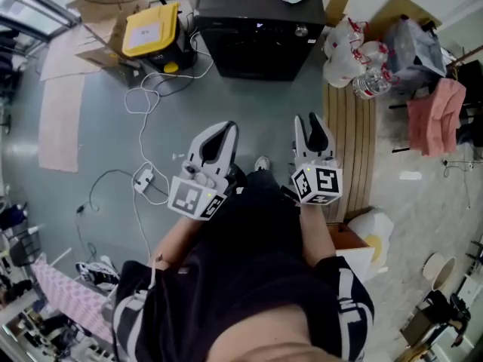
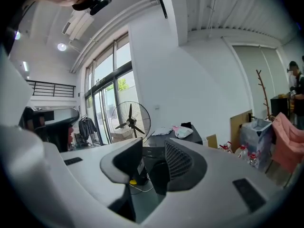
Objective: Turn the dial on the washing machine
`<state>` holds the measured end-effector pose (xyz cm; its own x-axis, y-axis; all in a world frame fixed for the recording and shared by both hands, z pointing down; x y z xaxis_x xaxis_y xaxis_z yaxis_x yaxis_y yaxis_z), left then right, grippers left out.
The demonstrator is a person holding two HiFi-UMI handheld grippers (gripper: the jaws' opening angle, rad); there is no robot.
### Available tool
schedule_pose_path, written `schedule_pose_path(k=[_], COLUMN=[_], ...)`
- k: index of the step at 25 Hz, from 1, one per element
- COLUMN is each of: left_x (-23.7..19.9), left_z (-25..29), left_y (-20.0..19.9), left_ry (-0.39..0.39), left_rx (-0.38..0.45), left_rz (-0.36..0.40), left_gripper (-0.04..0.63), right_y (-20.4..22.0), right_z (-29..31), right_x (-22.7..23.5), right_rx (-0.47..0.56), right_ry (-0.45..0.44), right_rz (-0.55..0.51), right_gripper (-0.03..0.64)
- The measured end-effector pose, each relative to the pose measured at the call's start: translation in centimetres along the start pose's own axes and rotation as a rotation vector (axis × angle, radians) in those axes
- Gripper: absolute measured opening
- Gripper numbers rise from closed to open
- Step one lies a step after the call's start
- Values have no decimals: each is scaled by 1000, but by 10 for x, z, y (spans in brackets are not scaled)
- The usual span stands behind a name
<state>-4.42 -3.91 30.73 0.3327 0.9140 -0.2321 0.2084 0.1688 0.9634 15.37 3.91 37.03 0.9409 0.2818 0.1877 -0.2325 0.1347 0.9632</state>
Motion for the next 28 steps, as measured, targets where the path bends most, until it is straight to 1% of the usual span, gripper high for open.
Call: schedule_pose_path(k=[3,6,11,13,16,18,22,25,28], left_x=[-16,-38,-102,-132,-171,-195,-242,-264,-276], left_z=[49,94,176,209,257,290,352,385,402], left_y=[7,18,48,61,72,80,109,140,158], left_ry=[3,16,61,77,101,112,128,136,142], left_rx=[-14,-34,-57,-67,-84,-98,-102,-130,-148], left_rz=[-12,-27,-37,-51,-53,-65,-85,-104,-119], left_gripper=[21,21,21,21,21,21,21,21,21], right_y=[-5,1,26,41,69,89,134,171,200], right_z=[58,117,233,282,352,397,493,546,577], right_x=[36,65,109,125,153,176,226,261,284], right_rx=[-6,-34,-79,-112,-172,-217,-288,-323,-367], right_ry=[7,22,38,46,81,106,149,181,208], right_rz=[-3,6,34,38,38,44,65,79,84], right_gripper=[153,155,184,184,217,250,278,296,304])
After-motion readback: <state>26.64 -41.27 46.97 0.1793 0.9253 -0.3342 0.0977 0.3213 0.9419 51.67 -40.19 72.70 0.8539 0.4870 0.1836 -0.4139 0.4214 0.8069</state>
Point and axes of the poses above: the fingertips, and each gripper's own axes: z forward along the fingers, x to its right, y out of its underside, the point moved 5 cm from there along -z, backward along the fingers, and after that the axes turned 4 degrees about y, right-handed, at the moved point
